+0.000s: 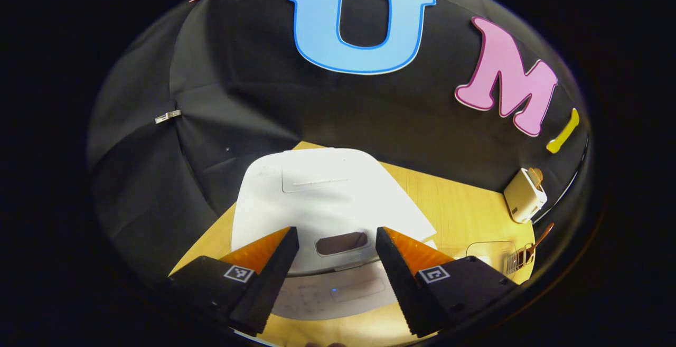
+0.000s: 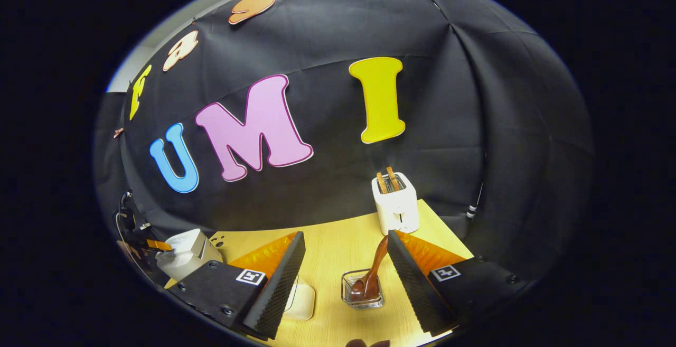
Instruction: Close the left gripper, press the button to open the rice cooker; take a wooden spoon from the chopstick holder with the right hand, scoop a spoonful of rice and pour it into the rice cooker, then put the wooden spoon back into the chopstick holder.
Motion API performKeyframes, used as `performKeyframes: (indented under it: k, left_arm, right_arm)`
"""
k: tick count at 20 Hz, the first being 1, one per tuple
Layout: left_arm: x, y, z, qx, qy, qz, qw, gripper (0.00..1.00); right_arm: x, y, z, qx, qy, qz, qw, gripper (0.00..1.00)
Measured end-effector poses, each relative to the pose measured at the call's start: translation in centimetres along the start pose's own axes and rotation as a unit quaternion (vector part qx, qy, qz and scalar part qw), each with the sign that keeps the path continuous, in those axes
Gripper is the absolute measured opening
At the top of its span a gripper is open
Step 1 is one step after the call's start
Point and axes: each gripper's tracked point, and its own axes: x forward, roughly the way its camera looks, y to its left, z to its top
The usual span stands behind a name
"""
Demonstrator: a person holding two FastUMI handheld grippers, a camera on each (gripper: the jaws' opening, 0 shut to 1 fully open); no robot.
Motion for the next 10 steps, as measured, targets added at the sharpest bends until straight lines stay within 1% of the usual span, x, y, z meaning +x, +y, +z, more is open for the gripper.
performKeyframes:
  k: [7, 8, 10]
  left_arm:
    - [1.3, -0.4, -1.0, 0.048, 0.015, 0.008, 0.999, 0.99]
    - [1.4, -0.5, -0.9, 0.054, 0.010, 0.009, 0.998, 0.99]
    - [1.5, -0.5, -0.7, 0.048, 0.009, 0.008, 0.999, 0.99]
  right_arm:
    - [0.7, 0.6, -0.5, 0.005, 0.008, 0.007, 1.000, 0.97]
    - [0.8, 0.7, -0.6, 0.006, 0.009, 0.008, 1.000, 0.97]
    - [1.0, 0.9, -0.6, 0.008, 0.010, 0.010, 1.000, 0.97]
